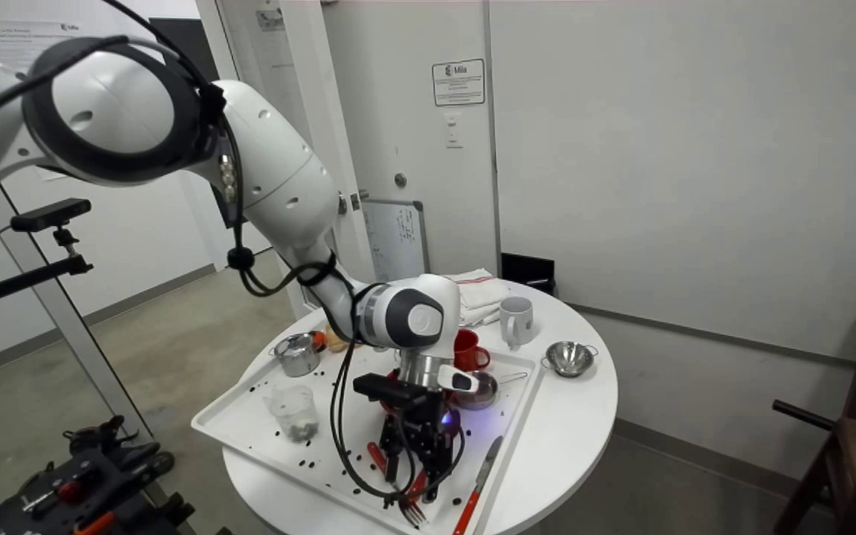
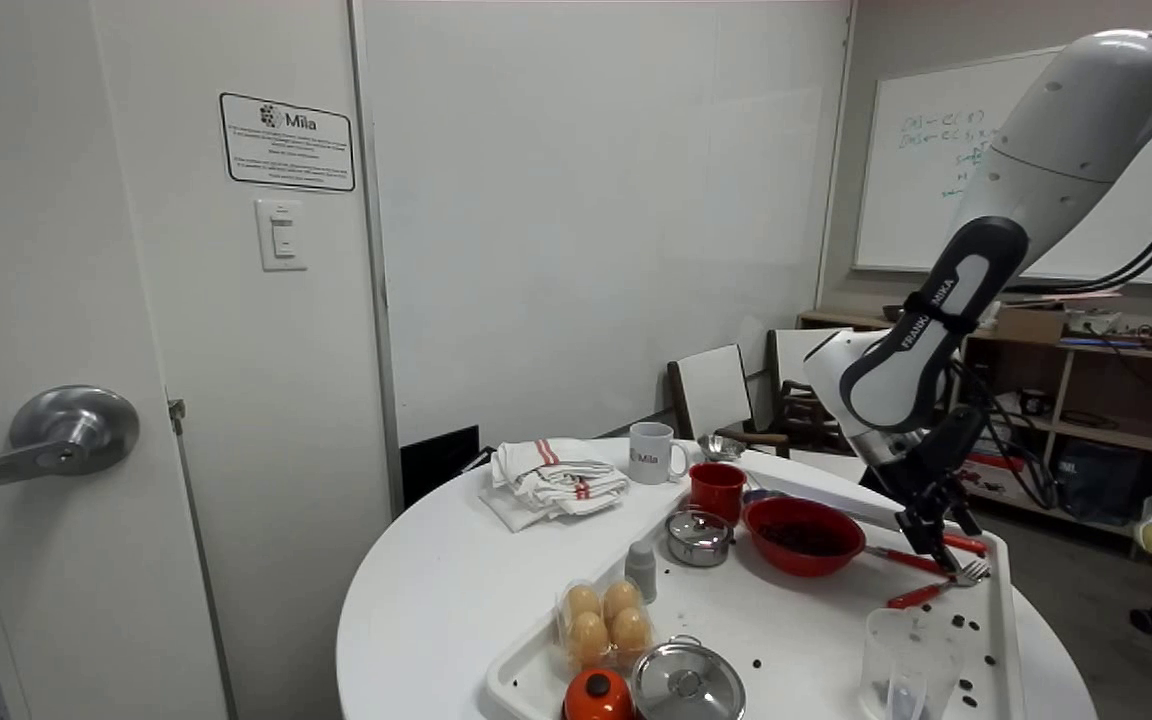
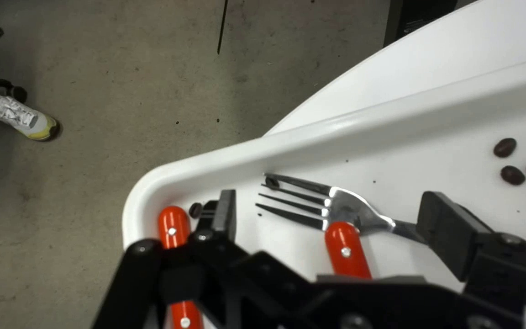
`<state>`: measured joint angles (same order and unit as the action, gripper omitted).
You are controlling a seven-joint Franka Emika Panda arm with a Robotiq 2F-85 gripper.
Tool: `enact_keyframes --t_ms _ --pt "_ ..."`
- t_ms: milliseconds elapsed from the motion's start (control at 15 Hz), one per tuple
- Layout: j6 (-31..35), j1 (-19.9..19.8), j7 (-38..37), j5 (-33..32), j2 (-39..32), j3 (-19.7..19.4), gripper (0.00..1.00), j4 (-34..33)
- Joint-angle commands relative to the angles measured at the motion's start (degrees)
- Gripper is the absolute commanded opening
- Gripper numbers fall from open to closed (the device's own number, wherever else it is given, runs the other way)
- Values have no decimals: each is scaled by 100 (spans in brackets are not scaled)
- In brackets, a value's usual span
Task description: Use the spoon to mix the contents in the orange bowl
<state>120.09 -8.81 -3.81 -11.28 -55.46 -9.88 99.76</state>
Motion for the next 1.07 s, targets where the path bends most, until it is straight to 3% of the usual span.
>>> enact_keyframes --t_ms 0,267,667,1000 --pt "205 -171 512 -41 -212 14 98 -185" --pt "1217 -168 745 -124 -318 30 77 -39" --pt "1659 -252 1113 -36 -302 124 79 86" --pt "2435 -355 1396 -36 -23 183 92 615"
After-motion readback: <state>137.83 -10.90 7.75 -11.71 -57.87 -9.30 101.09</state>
